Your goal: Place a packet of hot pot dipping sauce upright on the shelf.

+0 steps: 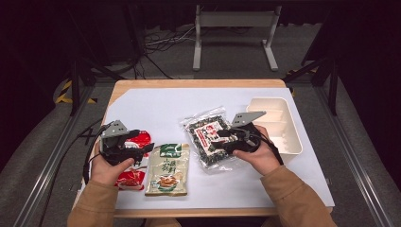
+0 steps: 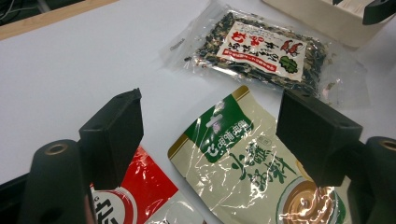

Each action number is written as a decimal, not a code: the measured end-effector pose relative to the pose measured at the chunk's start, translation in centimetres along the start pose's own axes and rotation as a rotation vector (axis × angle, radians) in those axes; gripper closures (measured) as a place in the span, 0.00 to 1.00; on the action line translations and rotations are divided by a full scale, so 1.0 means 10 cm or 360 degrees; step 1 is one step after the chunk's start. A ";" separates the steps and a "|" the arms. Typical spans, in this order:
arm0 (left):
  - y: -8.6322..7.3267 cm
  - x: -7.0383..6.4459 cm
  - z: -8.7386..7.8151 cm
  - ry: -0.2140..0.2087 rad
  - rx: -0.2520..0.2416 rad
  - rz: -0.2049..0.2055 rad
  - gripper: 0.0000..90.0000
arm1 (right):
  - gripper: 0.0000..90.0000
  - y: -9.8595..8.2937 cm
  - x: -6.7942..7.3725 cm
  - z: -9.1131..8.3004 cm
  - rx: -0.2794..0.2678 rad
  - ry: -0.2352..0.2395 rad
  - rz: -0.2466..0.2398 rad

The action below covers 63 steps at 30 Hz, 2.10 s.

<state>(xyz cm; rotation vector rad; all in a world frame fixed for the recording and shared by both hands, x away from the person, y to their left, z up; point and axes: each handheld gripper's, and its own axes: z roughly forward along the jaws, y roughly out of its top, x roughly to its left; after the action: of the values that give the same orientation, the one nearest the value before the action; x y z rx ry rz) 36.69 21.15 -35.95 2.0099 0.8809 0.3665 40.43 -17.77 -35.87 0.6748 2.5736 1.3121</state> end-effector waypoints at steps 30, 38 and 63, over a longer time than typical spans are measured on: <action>0.03 0.06 -0.04 0.0017 -0.0010 -0.0019 0.26 | 0.50 0.50 0.07 0.70 0.0233 0.0170 -0.0065; 0.02 0.06 -0.06 0.0018 -0.0013 -0.0012 0.26 | 0.51 0.49 0.00 0.97 0.0262 0.0186 -0.0078; 0.00 0.07 -0.06 0.0021 -0.0011 -0.0017 0.26 | 0.51 0.33 -0.05 1.49 0.0473 0.0323 0.0024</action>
<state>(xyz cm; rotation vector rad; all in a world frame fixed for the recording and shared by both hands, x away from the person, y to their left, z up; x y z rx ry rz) 36.86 21.98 -35.68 1.9975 0.8975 0.3768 47.18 -5.52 -42.13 0.6374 2.9704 1.0598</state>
